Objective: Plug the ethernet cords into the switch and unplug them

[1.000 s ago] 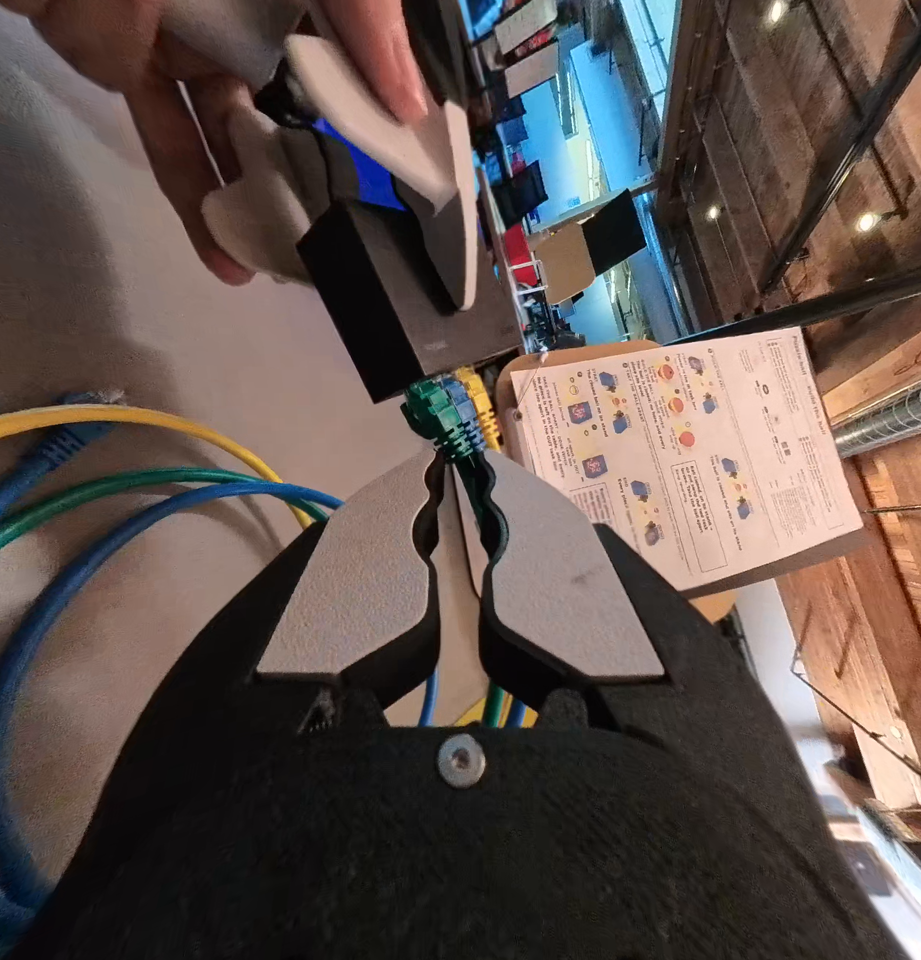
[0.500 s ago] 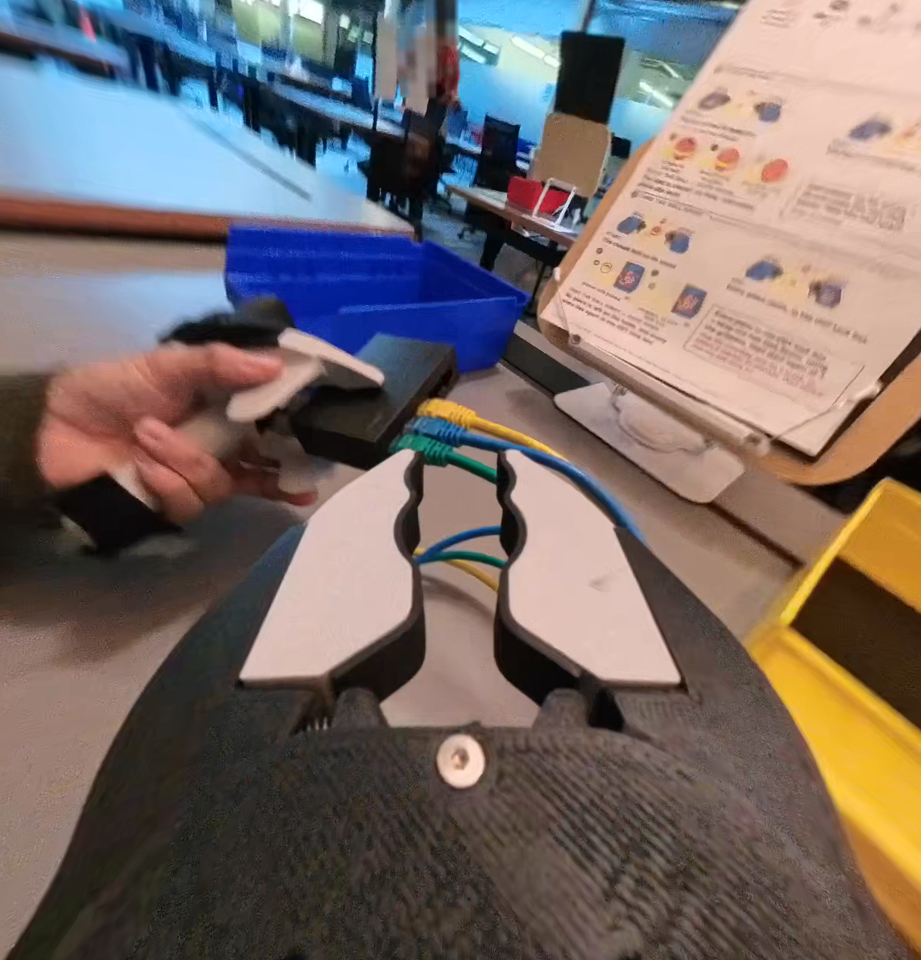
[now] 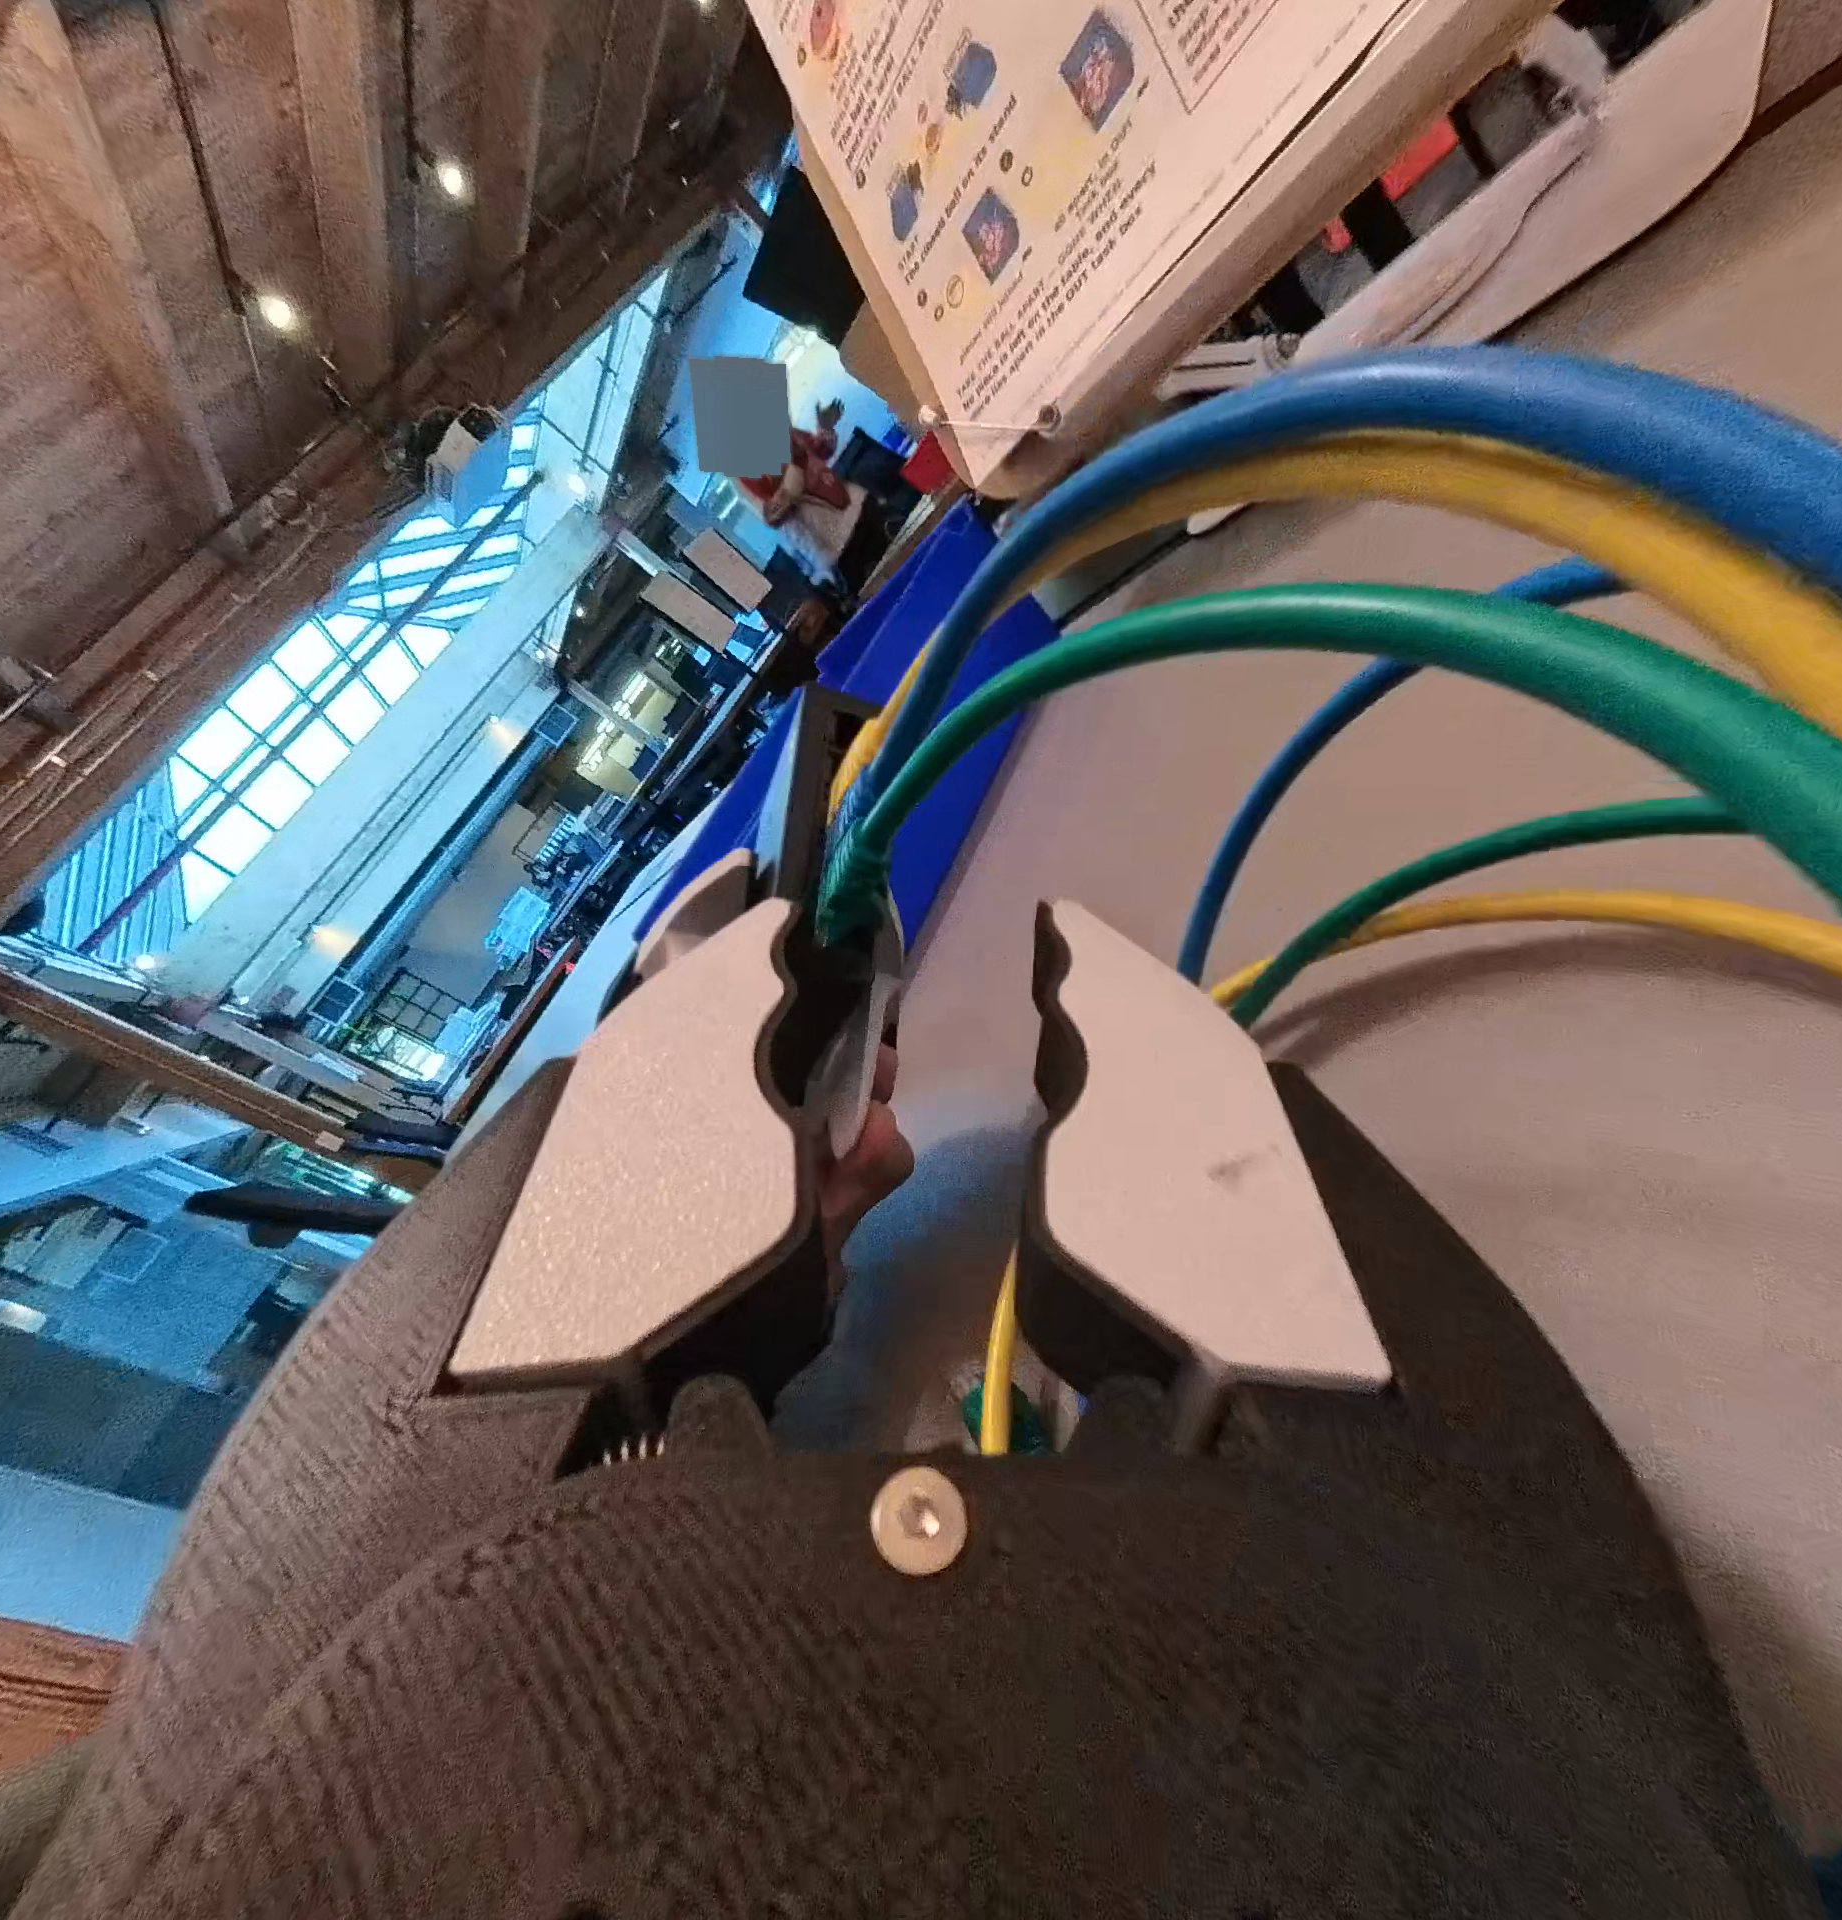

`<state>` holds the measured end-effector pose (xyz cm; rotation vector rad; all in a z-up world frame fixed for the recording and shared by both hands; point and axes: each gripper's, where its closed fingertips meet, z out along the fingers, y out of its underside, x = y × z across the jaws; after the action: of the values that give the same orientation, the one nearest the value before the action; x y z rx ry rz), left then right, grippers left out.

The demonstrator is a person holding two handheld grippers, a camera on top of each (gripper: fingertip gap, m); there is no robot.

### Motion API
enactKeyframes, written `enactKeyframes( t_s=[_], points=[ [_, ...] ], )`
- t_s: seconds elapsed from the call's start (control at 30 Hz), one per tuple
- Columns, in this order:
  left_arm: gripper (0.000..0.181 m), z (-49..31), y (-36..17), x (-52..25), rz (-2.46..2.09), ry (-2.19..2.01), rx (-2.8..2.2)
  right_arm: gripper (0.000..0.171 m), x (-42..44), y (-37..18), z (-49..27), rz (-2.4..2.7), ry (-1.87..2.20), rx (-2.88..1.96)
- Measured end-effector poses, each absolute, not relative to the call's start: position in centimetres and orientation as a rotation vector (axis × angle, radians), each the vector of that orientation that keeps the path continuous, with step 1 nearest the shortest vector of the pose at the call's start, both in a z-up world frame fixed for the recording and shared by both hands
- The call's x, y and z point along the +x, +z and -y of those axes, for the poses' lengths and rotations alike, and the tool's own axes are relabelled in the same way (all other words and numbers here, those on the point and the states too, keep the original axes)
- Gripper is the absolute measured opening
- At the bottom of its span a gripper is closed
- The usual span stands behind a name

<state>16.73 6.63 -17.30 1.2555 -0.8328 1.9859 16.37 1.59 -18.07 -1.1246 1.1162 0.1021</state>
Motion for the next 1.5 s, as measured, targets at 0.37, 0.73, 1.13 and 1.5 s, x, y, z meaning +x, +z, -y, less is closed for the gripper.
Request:
enactKeyframes(
  t_s=[0.37,0.73,1.13,1.5],
  points=[
    [0.028,-7.6,-17.2,16.3,0.751,1.982,1.361,0.028,16.4,-18.0,-5.1,-1.183,0.241,-0.975],
    [0.028,-7.7,-16.4,15.7,0.773,2.009,1.363,0.015,15.9,-16.6,-5.4,-1.193,0.274,-0.810],
    [0.028,-7.3,-17.0,15.6,0.789,2.017,1.438,0.015,16.0,-17.2,-5.2,-1.217,0.276,-0.771],
    [0.028,-7.5,-18.1,15.9,0.756,2.010,1.470,0.015,16.4,-18.4,-5.4,-1.260,0.273,-0.765]
  ],
)
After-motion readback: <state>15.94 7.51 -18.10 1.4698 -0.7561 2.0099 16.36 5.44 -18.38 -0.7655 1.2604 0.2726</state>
